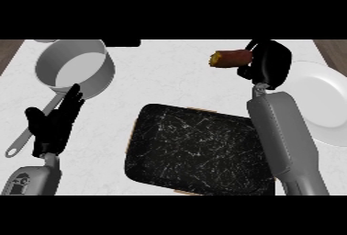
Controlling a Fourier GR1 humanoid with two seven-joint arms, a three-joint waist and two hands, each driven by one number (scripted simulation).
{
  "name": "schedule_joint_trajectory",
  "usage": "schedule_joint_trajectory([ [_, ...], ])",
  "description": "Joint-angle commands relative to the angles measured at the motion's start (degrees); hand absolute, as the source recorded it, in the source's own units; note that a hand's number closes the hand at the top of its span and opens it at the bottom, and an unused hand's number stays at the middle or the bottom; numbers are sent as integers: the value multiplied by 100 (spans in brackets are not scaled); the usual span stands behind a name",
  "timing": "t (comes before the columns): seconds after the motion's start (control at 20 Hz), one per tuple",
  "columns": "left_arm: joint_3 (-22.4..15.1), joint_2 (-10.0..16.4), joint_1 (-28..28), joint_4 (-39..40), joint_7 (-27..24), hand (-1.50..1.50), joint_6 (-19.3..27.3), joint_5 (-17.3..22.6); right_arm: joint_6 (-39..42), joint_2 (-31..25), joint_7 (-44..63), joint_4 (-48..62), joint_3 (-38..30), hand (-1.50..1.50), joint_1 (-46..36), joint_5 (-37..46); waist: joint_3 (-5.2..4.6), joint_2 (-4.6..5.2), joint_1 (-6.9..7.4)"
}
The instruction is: Pick the sweet potato from the tray and place it in the plate
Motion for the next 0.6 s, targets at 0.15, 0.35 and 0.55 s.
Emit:
schedule_joint_trajectory([
  [0.15, 110, 43, -35, 271, -174, 0, -179, 13, -482, -454, 580, -461, -702, 150, 171, -135, 1, 10, 38],
  [0.35, 134, 39, -122, -34, 191, 0, -148, 30, -579, -591, 553, -816, -880, 150, 545, -433, 3, -4, 46],
  [0.55, 259, 162, -31, 188, -157, 0, -446, 111, -1186, -1126, -84, 25, -1423, 150, 735, -934, 4, 19, 97],
])
